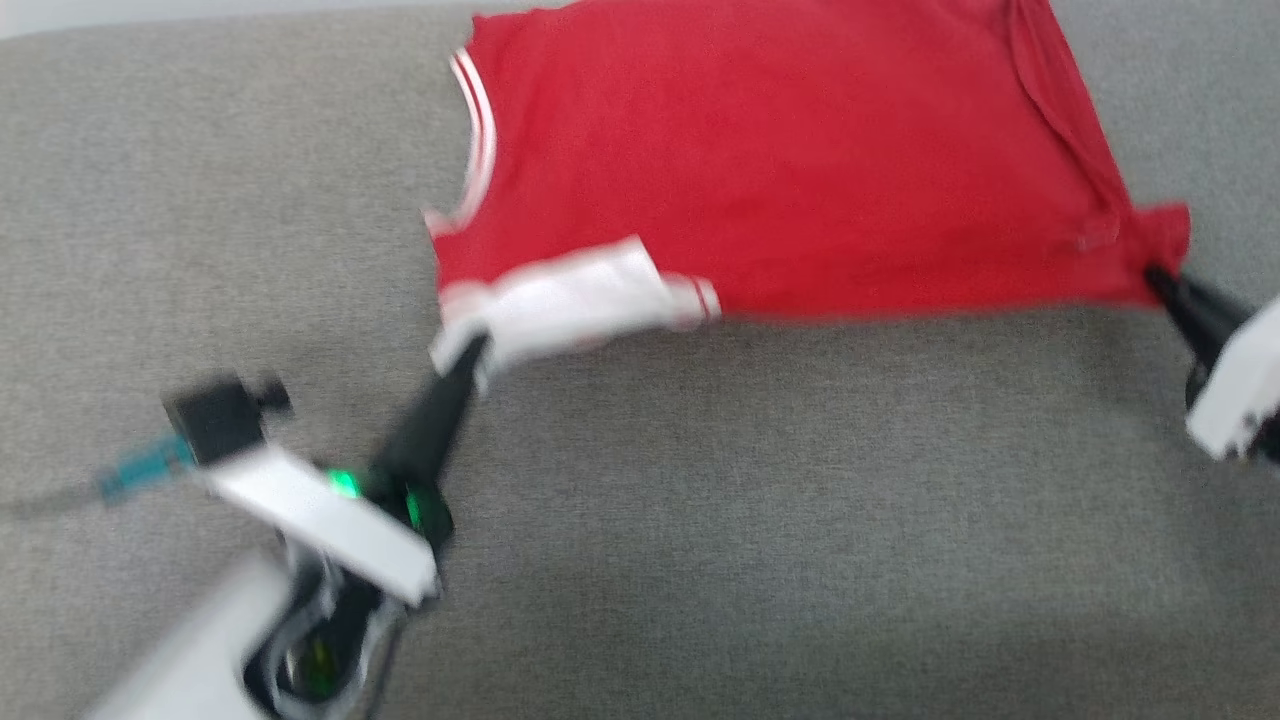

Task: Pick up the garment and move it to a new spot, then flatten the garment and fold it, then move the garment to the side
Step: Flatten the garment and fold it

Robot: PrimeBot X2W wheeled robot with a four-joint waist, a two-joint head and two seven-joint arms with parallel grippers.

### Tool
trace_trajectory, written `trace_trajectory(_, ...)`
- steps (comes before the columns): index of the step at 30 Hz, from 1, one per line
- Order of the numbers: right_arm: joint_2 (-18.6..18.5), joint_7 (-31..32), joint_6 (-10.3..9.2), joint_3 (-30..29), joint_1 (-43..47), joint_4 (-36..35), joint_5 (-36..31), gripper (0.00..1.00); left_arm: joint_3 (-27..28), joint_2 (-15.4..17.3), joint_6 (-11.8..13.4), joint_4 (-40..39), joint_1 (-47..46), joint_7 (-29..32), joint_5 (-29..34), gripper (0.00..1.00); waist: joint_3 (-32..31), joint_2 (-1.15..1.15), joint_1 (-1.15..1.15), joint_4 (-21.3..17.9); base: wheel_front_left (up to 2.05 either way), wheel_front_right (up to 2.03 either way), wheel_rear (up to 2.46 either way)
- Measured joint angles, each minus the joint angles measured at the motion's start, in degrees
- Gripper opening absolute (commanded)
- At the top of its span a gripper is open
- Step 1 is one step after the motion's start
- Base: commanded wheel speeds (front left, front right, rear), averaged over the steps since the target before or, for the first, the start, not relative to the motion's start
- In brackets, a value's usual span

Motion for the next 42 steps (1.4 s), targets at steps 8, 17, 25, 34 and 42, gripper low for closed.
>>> trace_trajectory(8,-5.8,0.5,0.00,-7.8,19.0,-10.8,2.2,0.00,1.0,2.1,0.0,-12.4,18.1,0.0,3.8,0.00,-1.7,0.00,0.00,1.7,0.00,0.00,0.00)
trace_trajectory(17,-4.8,4.2,0.00,-23.7,38.4,-23.0,1.0,0.00,0.2,8.3,0.0,-22.2,26.5,0.0,4.9,0.00,-1.7,0.00,0.00,2.1,0.00,0.00,0.00)
trace_trajectory(25,4.8,12.2,-0.01,-31.0,35.4,-28.8,-6.2,0.00,-0.1,8.6,0.0,-19.9,15.7,5.7,3.2,0.00,-1.4,0.00,0.00,0.4,0.00,0.00,0.00)
trace_trajectory(34,12.9,15.8,-0.01,-32.6,21.9,-24.4,-10.4,0.00,1.9,5.9,0.0,-9.6,-0.9,12.2,-1.9,0.00,1.8,0.00,0.00,-1.6,0.00,0.00,0.00)
trace_trajectory(42,15.2,12.5,-0.01,-31.9,14.6,-17.0,-10.1,0.00,2.8,4.2,0.0,-0.4,-6.9,13.1,-3.4,0.00,6.1,0.00,0.00,-3.2,0.00,0.00,0.00)
